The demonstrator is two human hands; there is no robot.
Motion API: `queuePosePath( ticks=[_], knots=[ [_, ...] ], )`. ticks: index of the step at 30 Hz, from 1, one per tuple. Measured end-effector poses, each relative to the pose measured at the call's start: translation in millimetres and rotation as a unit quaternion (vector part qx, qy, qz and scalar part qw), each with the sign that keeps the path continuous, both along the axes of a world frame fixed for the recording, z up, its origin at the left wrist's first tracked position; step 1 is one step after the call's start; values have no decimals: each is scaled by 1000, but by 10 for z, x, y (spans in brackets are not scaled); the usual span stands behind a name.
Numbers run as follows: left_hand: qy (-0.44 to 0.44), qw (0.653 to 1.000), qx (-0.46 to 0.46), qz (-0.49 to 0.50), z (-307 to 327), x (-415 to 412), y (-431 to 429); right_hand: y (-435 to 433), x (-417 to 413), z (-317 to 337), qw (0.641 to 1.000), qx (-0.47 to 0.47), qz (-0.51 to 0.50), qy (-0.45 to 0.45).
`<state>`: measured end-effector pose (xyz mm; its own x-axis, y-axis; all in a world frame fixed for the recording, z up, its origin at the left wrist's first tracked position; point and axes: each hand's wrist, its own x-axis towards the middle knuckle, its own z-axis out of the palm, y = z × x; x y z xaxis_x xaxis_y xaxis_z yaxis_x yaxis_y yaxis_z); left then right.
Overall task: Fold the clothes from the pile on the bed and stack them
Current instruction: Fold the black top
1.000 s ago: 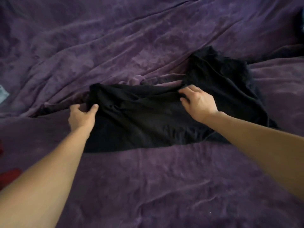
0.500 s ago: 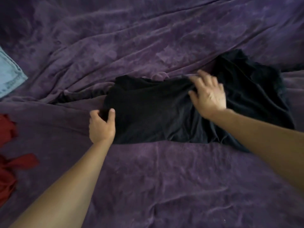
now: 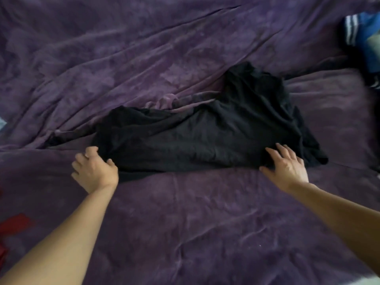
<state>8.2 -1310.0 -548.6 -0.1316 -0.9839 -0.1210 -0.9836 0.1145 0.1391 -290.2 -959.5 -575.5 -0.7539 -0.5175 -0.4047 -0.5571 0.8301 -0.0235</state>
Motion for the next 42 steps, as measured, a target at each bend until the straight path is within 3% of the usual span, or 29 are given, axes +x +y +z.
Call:
queuePosePath(
  ticks=[4, 7, 9, 13, 16, 18, 19, 23, 26, 29, 31, 34, 37, 39, 42],
  knots=[
    [47, 975, -19, -217, 10, -481, 546, 361, -264, 185, 979, -75, -185, 33],
    [66, 924, 23, -377, -34, -923, 1080, 462, -591, 264, 925, -126, -359, 3],
    [28, 889, 41, -455, -125, -1143, 1415, 458, -770, 246, 894, -161, -414, -51],
    [-92, 870, 46, -482, -332, -1330, 1694, 347, -971, 128, 890, -206, -392, -107],
    [-139, 878, 31, -457, -352, -1417, 1587, 538, -1183, 140, 828, -309, -452, -122],
    [-154, 870, 49, -467, -338, -1474, 1539, 855, -1334, 176, 811, -302, -487, -117],
    [-159, 859, 66, -482, -334, -1503, 1544, 1007, -1384, 200, 822, -264, -493, -107],
    [-171, 841, 128, -496, -325, -1627, 1647, 1095, -1443, 303, 920, -76, -383, -43],
    [-136, 848, 157, -488, -280, -1734, 1709, 642, -1538, 416, 957, -125, -260, 36],
    [-71, 857, 165, -484, -250, -1815, 1716, -47, -1738, 424, 955, -217, -202, 21],
    [-29, 871, 193, -450, -259, -1870, 1684, -536, -1867, 380, 956, -223, -188, -22],
    [11, 887, 260, -381, -283, -1968, 1604, -1049, -2056, 238, 957, -162, -219, -100],
    [21, 886, 266, -380, -237, -2088, 1539, -1191, -2188, 186, 919, -221, -288, -154],
    [37, 876, 280, -390, -181, -2191, 1535, -1110, -2176, 306, 915, -308, -247, -82],
    [66, 874, 338, -344, -183, -2431, 1480, -820, -1966, 584, 907, -409, -92, 37]
  ],
)
